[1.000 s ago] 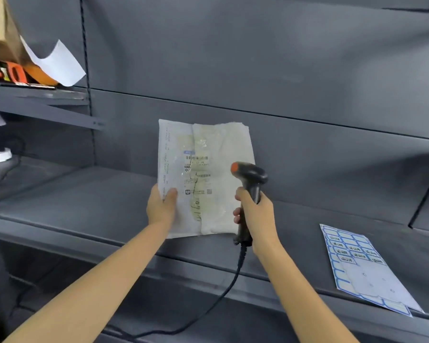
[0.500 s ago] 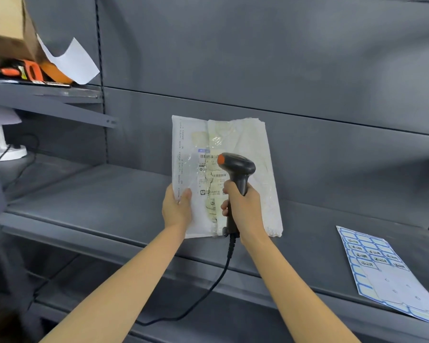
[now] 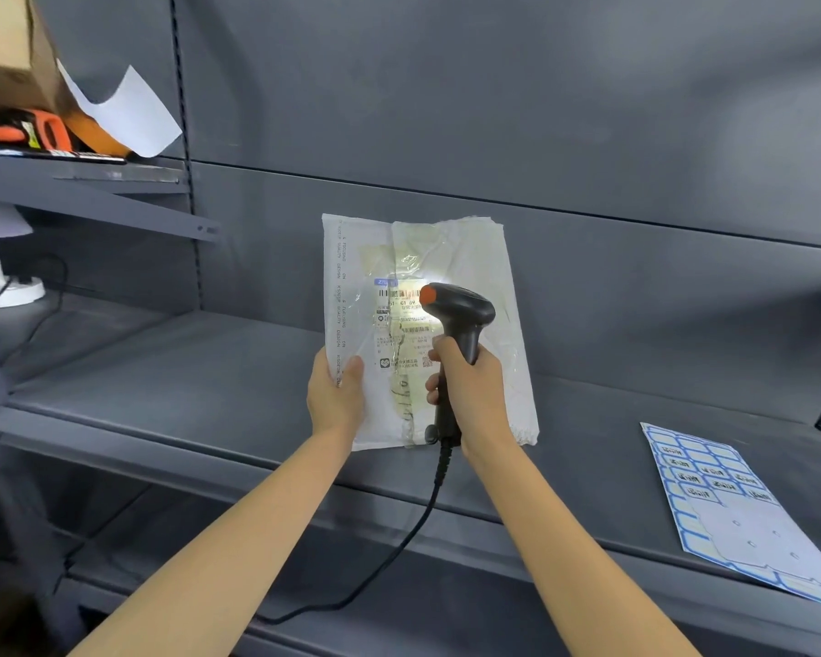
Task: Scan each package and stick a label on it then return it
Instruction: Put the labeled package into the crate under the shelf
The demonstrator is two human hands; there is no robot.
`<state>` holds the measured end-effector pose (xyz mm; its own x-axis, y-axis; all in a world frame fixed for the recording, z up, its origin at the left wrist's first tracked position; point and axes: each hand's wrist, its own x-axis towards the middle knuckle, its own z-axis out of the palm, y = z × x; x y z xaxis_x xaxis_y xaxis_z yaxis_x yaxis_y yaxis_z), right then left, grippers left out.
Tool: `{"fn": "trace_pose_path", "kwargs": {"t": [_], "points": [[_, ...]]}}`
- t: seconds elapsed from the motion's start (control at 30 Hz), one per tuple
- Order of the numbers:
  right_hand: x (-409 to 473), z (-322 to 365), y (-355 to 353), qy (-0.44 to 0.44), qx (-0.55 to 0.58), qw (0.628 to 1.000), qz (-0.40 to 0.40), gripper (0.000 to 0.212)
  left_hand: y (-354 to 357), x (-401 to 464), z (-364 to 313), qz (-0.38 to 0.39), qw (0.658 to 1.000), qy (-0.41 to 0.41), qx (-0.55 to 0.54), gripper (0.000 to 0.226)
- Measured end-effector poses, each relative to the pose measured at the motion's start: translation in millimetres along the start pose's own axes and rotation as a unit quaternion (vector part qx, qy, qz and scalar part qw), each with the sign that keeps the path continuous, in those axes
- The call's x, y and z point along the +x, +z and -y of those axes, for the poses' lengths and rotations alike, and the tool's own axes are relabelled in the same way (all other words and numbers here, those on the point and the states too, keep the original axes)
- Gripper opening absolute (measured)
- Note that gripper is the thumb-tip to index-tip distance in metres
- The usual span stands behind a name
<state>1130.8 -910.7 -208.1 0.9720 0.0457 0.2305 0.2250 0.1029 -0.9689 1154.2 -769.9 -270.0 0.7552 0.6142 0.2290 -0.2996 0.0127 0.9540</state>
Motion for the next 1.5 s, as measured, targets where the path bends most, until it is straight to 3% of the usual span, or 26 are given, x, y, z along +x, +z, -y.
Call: {"fn": "trace_pose_path", "kwargs": {"t": [0.23,0.33,0.43,0.5,0.73,0.9,1.0,1.13,1.3,1.4,1.5], "points": [[8.0,20.8,-51.4,0.051,0.015,0.997,-0.054,0.012,-0.2,3.2,-2.0,-0.006,1.000,-0.004,0.029,0.029],[18.8,26.0,-99.3,0.098,-0.076,0.990,-0.062,0.008,0.6,6.8,-2.9,-0.009,0.999,-0.016,0.050,0.030],[27.0,13.1,-139.5,0.106,-0.324,0.936,-0.091,0.019,2.7,9.7,-6.6,-0.018,0.996,-0.033,0.077,0.031],[28.1,-1.3,-155.8,0.094,-0.416,0.898,-0.111,0.025,3.2,13.2,-11.4,-0.019,0.993,-0.060,0.102,0.030],[29.7,-42.8,-167.2,0.083,-0.488,0.861,-0.116,0.043,-14.1,18.1,-26.6,0.063,0.959,-0.177,0.213,0.030],[36.2,-57.9,-167.8,0.079,-0.550,0.825,-0.105,0.046,-29.1,24.2,-30.0,0.105,0.922,-0.208,0.308,0.049],[37.1,-62.5,-166.6,0.065,-0.576,0.808,-0.104,0.045,-29.0,23.4,-28.0,0.109,0.902,-0.198,0.368,0.056],[35.1,-64.9,-166.1,0.052,-0.602,0.789,-0.114,0.057,-28.8,26.5,-20.2,0.125,0.883,-0.150,0.426,0.042],[35.3,-44.4,-190.0,0.096,-0.554,0.814,-0.148,0.050,-33.7,29.3,-15.8,0.106,0.879,-0.116,0.450,0.033],[31.9,-27.0,-240.0,0.184,-0.571,0.772,-0.210,0.040,-31.3,24.2,-22.2,0.086,0.868,-0.084,0.482,0.027],[22.3,-12.5,-295.8,0.302,-0.570,0.728,-0.233,0.043,-21.4,21.8,-25.8,0.019,0.865,-0.033,0.500,0.059]]}}
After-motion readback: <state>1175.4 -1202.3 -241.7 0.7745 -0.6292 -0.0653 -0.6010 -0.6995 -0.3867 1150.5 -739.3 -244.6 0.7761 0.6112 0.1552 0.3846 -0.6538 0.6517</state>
